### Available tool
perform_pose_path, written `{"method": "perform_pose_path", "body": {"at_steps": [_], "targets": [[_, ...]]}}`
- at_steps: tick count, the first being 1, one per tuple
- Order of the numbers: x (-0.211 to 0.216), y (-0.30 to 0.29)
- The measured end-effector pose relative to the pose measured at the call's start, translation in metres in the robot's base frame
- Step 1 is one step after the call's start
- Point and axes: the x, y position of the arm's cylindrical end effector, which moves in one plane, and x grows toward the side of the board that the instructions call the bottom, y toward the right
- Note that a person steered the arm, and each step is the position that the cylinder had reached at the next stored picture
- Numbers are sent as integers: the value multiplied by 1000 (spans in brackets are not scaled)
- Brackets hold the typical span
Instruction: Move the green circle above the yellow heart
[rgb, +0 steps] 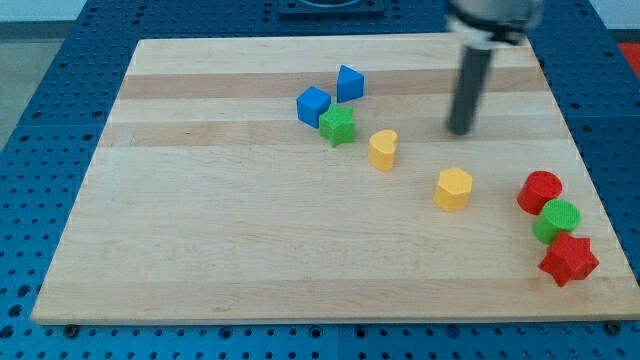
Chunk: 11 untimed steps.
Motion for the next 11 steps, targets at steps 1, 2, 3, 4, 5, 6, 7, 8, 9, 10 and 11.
{"method": "perform_pose_path", "body": {"at_steps": [1,2,3,4,5,6,7,8,9,10,11], "targets": [[8,117],[51,140],[125,107],[184,66],[172,21],[161,30],[144,21],[128,1],[127,28],[127,75],[120,71]]}}
